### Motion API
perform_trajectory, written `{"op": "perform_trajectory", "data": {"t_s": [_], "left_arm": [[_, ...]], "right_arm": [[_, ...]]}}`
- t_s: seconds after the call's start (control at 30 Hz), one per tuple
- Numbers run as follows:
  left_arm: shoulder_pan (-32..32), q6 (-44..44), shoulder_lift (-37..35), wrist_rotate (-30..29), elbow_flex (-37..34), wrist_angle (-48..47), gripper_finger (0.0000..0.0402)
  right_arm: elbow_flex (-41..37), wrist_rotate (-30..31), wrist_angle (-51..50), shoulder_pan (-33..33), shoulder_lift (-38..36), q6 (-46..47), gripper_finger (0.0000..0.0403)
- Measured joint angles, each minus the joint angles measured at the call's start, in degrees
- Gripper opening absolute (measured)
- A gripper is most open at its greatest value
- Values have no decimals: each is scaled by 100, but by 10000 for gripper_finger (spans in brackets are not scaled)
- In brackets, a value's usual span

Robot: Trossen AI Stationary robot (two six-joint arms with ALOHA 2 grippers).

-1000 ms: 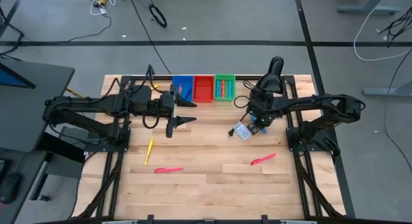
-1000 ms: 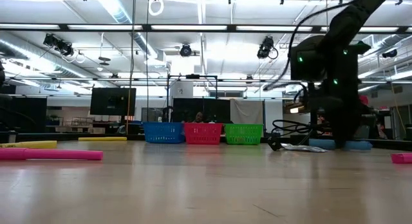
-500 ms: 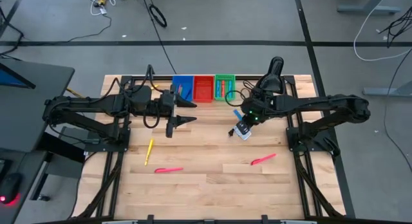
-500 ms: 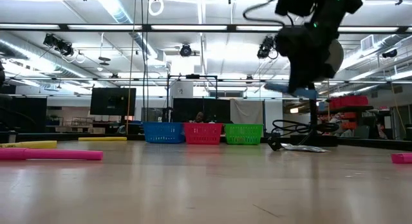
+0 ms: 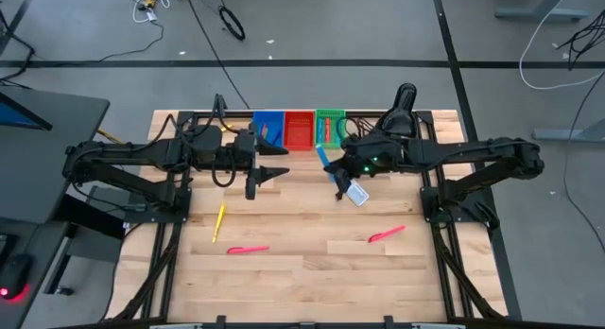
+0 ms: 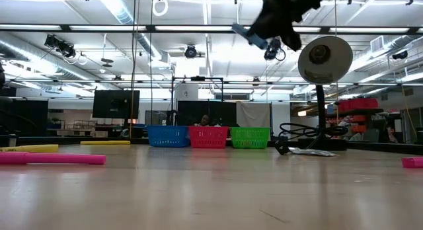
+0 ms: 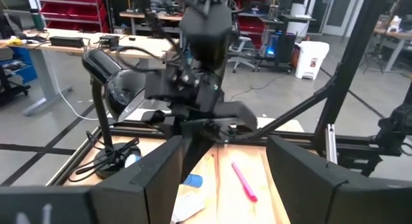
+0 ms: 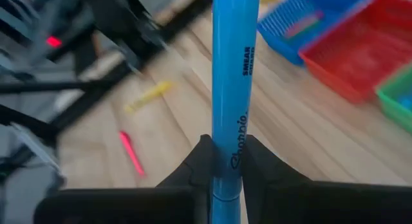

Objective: Pick & Place Markers
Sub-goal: Put the blue highlighter into the green bin

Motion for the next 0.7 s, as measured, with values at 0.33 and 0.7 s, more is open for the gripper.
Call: {"op": "perform_trajectory", "data": {"t_s": [0.33, 0.7], "left_arm": [[0, -437, 0, -94, 0, 35, 232], [0, -445, 0, -93, 0, 40, 232]], "right_arm": [[2, -15, 1780, 259, 0, -787, 38], [8, -95, 3177, 375, -4, -1787, 37]]}}
